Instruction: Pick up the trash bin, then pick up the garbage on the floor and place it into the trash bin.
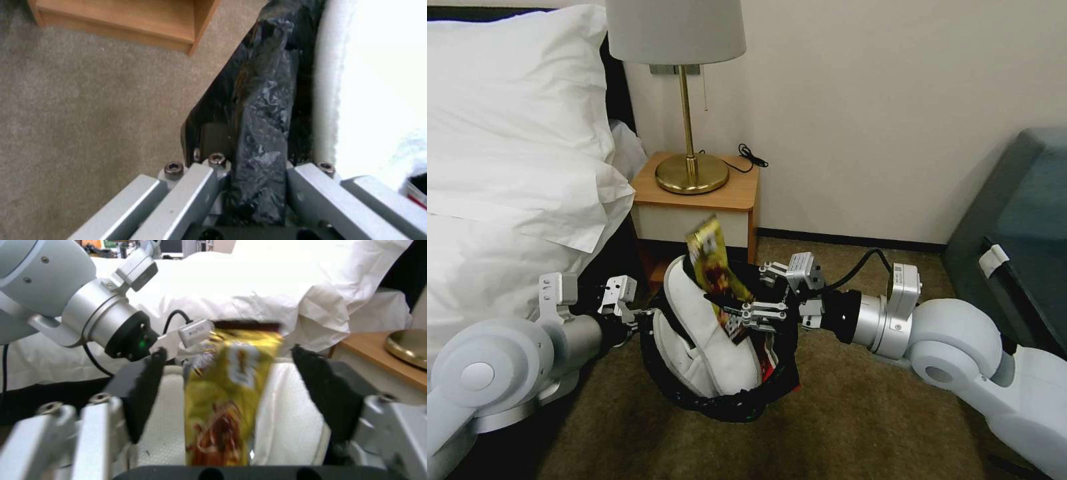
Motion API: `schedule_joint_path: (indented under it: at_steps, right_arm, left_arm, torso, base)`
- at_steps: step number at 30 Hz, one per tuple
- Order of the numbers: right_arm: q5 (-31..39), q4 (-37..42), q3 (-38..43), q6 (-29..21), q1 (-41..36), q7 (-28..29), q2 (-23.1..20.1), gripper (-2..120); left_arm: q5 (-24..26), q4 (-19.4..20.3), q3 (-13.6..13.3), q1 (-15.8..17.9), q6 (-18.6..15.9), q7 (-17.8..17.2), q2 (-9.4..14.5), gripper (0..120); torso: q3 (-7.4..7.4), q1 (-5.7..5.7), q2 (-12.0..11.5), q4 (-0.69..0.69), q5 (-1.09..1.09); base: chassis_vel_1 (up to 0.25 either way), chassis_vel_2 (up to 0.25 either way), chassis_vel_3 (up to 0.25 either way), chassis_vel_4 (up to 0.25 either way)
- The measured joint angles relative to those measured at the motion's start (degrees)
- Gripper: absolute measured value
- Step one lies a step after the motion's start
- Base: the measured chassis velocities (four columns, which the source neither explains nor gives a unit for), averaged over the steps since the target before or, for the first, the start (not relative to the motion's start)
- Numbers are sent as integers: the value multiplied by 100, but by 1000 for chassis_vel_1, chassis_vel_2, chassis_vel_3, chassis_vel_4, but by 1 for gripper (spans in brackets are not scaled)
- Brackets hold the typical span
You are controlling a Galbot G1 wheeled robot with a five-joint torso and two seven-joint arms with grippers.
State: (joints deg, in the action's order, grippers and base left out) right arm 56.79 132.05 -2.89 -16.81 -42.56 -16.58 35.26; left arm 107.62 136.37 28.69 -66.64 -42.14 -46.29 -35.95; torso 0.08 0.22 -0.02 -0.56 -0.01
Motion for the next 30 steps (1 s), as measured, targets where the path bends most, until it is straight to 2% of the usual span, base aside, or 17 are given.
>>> schedule_joint_path:
  at_steps: [2,3,5,13,18,22,23,26,27,30]
  right_arm:
    - [2,-7,10,6,5,1,-5,89]
    - [2,-7,10,6,5,1,-5,89]
    - [4,-10,23,13,11,0,-7,98]
    - [12,-1,27,22,79,5,18,100]
    - [152,-1,128,10,284,286,228,100]
    - [327,-96,407,5,477,898,508,100]
    - [327,-96,407,5,477,898,508,100]
    - [467,-280,614,186,538,2004,712,100]
    - [467,-280,614,186,538,2004,712,100]
    - [287,-449,658,619,366,2791,818,100]
  left_arm:
    - [-2,-30,17,37,0,29,5,1]
    - [-2,-30,17,37,0,29,5,1]
    - [-2,-39,61,37,0,50,20,1]
    - [-2,-32,115,24,0,71,24,1]
    - [-14,-29,143,7,0,80,11,1]
    - [-22,12,252,-104,0,75,-4,1]
    - [-22,12,252,-104,0,75,-4,1]
    - [-32,39,306,-143,0,40,-20,1]
    - [-32,39,306,-143,0,40,-20,1]
    - [-308,29,290,-156,0,91,-97,1]
  torso:
    - [0,0,0,0,0]
    - [0,0,0,0,0]
    - [0,0,0,0,0]
    - [0,0,0,0,0]
    - [0,0,0,0,0]
    - [0,0,0,0,0]
    - [0,0,0,0,0]
    - [0,0,0,0,0]
    - [0,0,0,0,0]
    - [0,0,0,0,0]
  base:
    - [0,0,0,0]
    - [0,0,0,0]
    - [0,0,0,0]
    - [0,0,0,0]
    - [0,0,0,0]
    - [0,0,0,0]
    - [0,0,0,0]
    - [0,0,0,0]
    - [0,0,0,0]
    - [0,0,0,0]
